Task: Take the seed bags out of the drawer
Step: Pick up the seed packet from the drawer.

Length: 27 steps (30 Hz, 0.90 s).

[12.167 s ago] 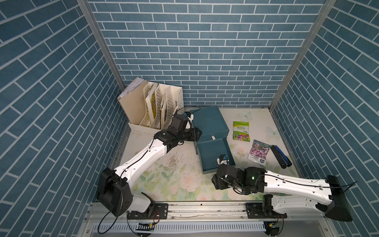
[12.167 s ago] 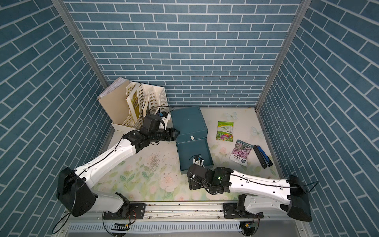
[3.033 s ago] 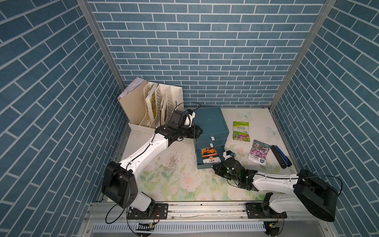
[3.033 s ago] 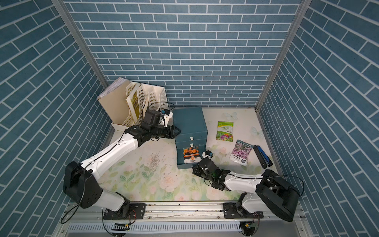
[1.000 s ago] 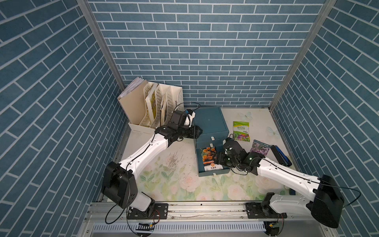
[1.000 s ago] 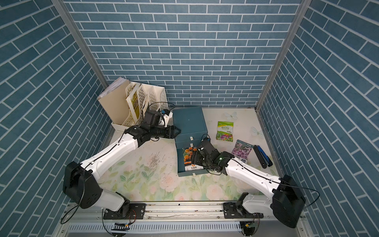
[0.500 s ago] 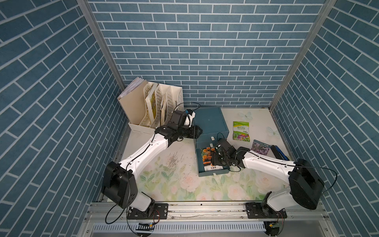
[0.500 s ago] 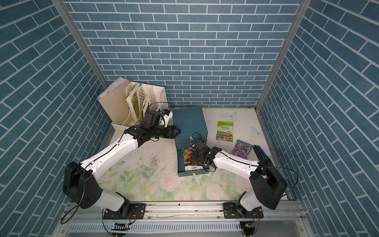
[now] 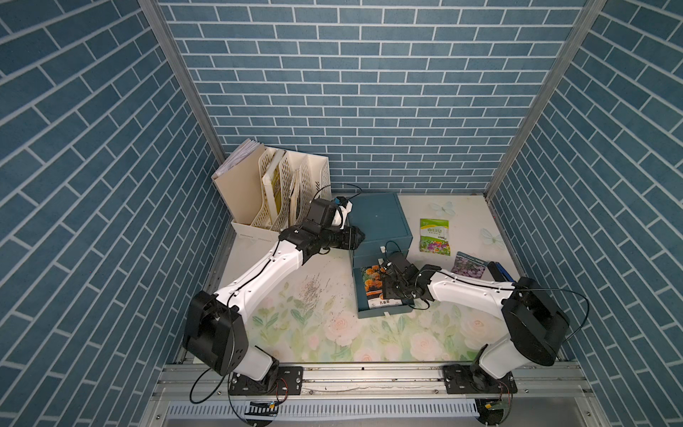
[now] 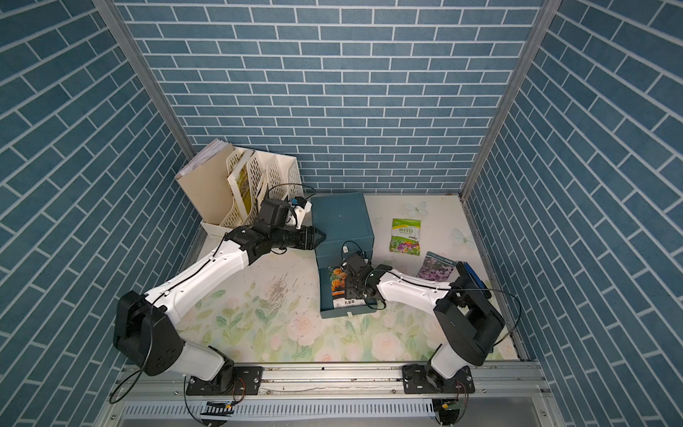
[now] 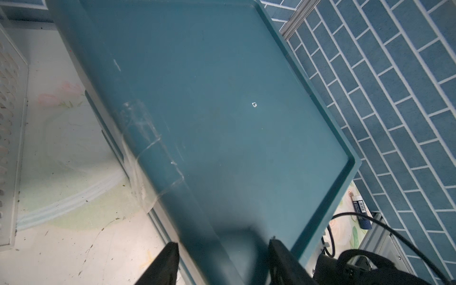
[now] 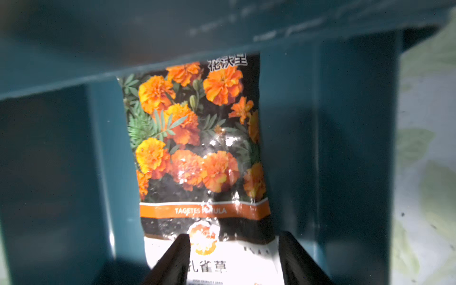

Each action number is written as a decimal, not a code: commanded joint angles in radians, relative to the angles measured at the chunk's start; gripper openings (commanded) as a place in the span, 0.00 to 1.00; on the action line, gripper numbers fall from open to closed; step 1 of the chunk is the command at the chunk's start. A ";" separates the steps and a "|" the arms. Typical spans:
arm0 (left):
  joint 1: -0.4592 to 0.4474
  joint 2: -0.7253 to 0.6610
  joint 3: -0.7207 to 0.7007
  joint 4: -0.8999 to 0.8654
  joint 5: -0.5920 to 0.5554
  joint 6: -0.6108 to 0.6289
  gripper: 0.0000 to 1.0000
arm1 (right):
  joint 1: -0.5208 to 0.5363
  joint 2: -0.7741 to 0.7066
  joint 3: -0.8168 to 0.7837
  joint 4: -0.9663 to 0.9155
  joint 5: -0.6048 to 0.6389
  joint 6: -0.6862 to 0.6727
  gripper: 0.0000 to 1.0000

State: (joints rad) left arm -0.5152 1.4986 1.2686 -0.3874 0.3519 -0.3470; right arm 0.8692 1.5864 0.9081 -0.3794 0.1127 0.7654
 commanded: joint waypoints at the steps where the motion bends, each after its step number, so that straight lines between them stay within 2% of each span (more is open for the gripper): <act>1: 0.004 0.032 -0.019 -0.139 -0.025 0.031 0.61 | -0.003 0.031 0.033 0.007 0.034 -0.028 0.61; 12: 0.004 0.027 -0.022 -0.143 -0.024 0.035 0.62 | -0.001 0.107 0.044 0.077 -0.046 -0.041 0.59; 27: 0.004 0.012 -0.034 -0.148 -0.029 0.036 0.62 | 0.001 0.188 0.057 0.166 -0.138 -0.038 0.38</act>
State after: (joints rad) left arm -0.5095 1.4975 1.2686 -0.3866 0.3416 -0.3431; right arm 0.8722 1.7203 0.9539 -0.2550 0.0135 0.7521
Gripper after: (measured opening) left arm 0.618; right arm 0.391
